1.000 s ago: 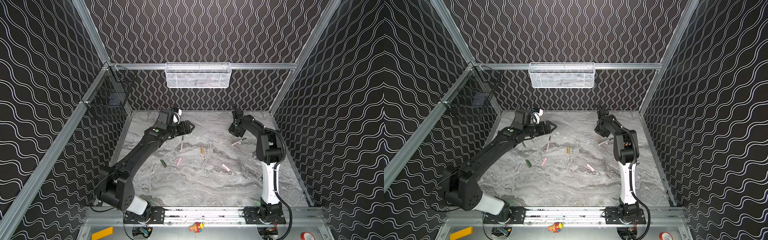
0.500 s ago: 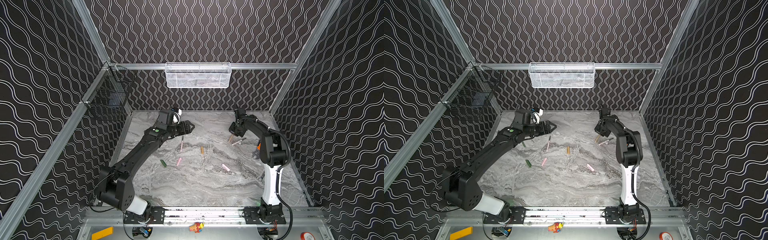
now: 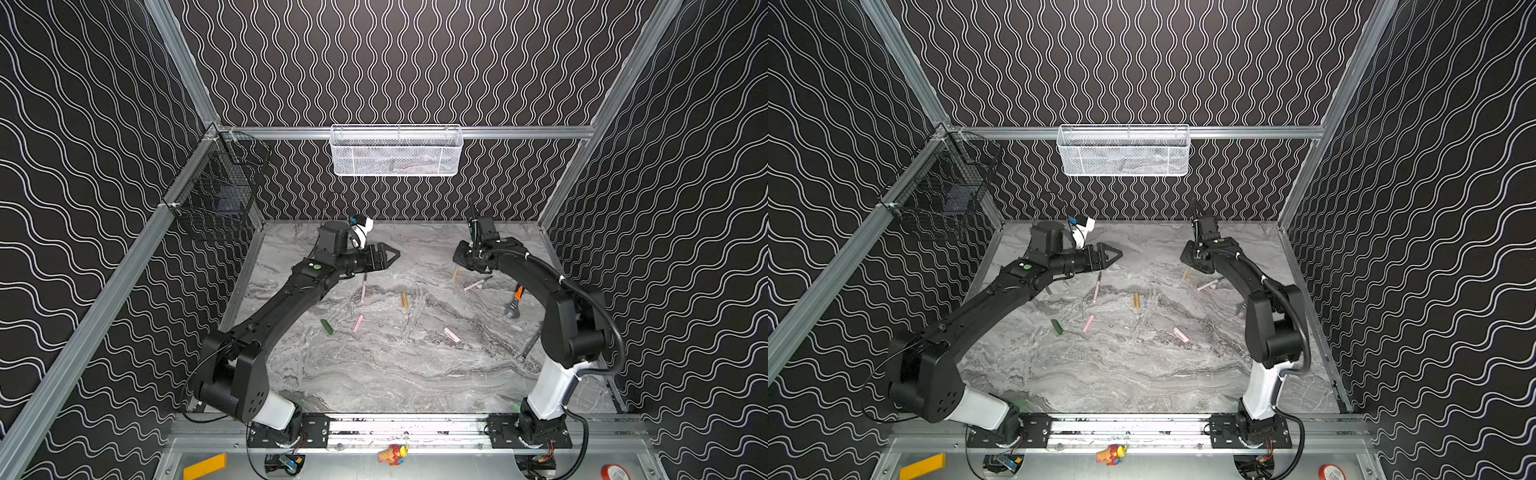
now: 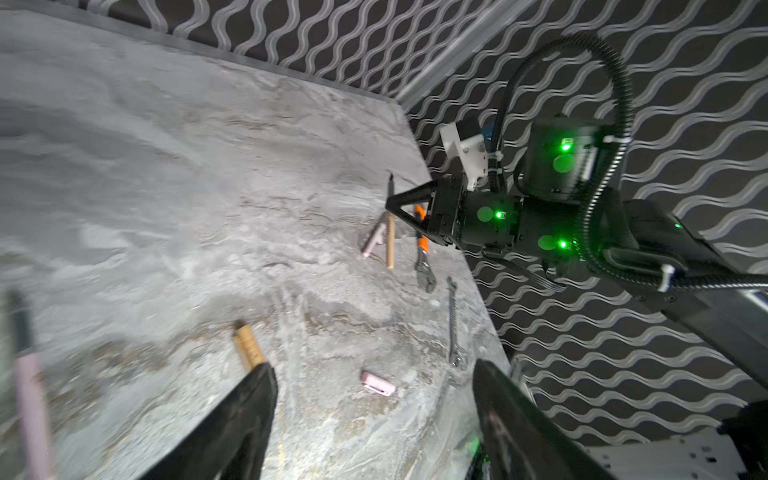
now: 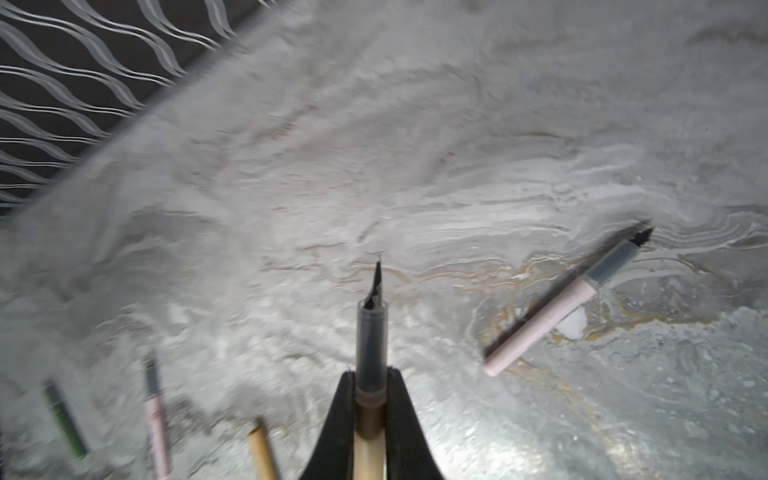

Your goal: Insert the pens into the pen caps

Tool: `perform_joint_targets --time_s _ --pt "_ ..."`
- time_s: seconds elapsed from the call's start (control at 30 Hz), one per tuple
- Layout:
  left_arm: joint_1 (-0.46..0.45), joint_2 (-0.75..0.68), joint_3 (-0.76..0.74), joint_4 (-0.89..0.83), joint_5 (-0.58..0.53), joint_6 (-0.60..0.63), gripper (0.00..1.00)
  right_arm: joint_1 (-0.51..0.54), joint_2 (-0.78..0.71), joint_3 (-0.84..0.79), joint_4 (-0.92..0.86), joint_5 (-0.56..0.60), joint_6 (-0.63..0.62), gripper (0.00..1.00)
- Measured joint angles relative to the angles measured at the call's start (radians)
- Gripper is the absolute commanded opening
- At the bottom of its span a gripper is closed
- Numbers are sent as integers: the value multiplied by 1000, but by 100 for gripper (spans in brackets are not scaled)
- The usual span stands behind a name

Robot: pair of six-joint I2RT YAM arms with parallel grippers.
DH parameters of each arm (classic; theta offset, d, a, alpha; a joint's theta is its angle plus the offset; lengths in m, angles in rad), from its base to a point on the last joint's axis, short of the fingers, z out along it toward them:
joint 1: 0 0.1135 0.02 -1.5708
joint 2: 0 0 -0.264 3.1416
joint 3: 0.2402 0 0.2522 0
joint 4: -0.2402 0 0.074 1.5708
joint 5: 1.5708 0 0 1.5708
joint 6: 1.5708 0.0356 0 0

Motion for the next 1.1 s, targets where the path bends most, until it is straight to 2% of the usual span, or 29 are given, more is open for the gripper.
perform_joint_targets --time_s 0.23,0.37,0.47,0.83,1.1 --pt "-81 20 -17 86 106 2 74 123 -145 -29 34 40 -29 7" --pt "-111 19 -40 150 159 0 66 193 -206 -23 39 75 -54 7" --pt "-121 20 -43 188 186 0 65 235 -244 -18 39 86 -68 7" --pt "-142 30 -43 198 172 23 64 353 -298 -5 32 101 -59 7" --pt "-143 30 -43 194 161 26 53 393 -299 14 29 106 -48 7"
